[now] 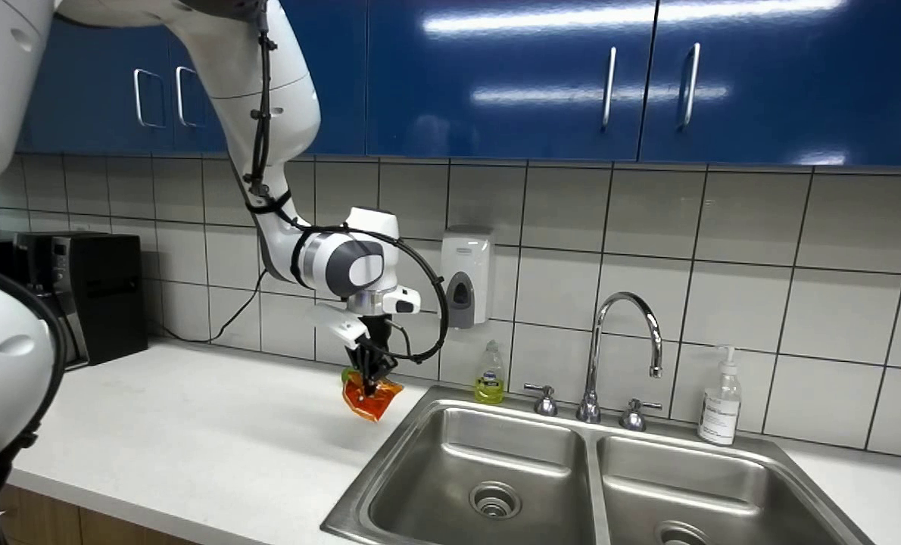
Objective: Put the packet in the sink
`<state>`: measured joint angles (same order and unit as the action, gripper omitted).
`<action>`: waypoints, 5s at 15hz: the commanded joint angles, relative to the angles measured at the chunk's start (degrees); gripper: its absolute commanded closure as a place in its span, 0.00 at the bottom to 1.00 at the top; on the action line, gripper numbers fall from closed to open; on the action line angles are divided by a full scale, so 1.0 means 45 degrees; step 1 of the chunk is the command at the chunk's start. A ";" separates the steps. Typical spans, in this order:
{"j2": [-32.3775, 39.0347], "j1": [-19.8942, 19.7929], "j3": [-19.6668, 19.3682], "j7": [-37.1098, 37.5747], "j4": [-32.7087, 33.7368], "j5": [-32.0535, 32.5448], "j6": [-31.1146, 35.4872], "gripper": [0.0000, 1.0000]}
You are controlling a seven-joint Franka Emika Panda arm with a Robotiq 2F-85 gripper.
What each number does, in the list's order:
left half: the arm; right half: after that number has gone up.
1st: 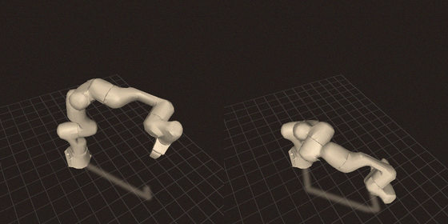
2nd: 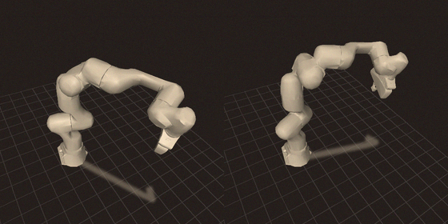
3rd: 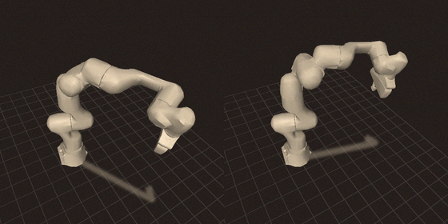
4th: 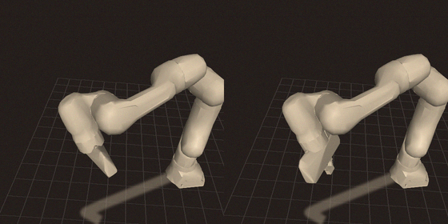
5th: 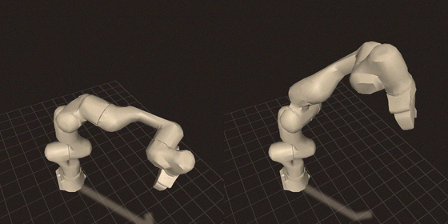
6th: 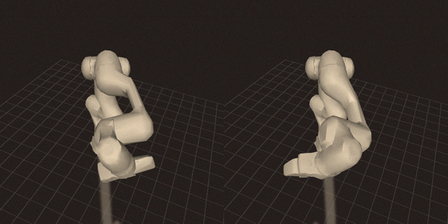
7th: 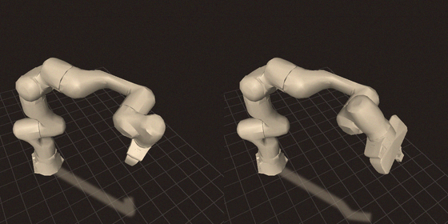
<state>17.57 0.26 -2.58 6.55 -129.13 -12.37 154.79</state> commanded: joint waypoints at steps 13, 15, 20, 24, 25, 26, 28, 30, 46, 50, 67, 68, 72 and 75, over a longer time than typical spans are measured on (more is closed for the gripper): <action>-0.0913 -0.2364 -0.1186 -0.0226 -0.0382 -0.0257 -0.0311 1.00; -0.0803 -0.2505 -0.1248 -0.0230 -0.0342 -0.0345 -0.0315 1.00; -0.0003 -0.2894 -0.1210 -0.0323 -0.0094 -0.0790 -0.0107 1.00; 0.1017 -0.3214 -0.1171 -0.0344 0.0390 -0.1012 0.0023 1.00; 0.1216 -0.3275 -0.1193 -0.0303 0.0489 -0.1003 0.0054 1.00; 0.1490 -0.3345 -0.1193 -0.0287 0.0675 -0.1011 0.0118 1.00; 0.2067 -0.3513 -0.1153 -0.0278 0.1131 -0.1042 0.0140 1.00; 0.2651 -0.3659 -0.1138 -0.0260 0.1631 -0.1000 0.0128 1.00; 0.5599 -0.3622 -0.1170 0.0099 0.4296 -0.0637 0.0171 0.99; 0.5658 -0.3624 -0.1168 0.0103 0.4415 -0.0635 0.0171 0.99; 0.7596 -0.2878 -0.1652 0.1190 0.4317 -0.0589 0.1395 1.00; 0.7570 -0.2858 -0.1674 0.1252 0.4265 -0.0616 0.1415 0.98; 0.7132 -0.2980 -0.1498 0.1160 0.3953 -0.0700 0.1569 0.63; 0.6805 -0.3009 -0.1405 0.1082 0.3748 -0.0732 0.1789 0.38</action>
<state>51.01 -13.46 -9.17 10.52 -110.06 -15.71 161.81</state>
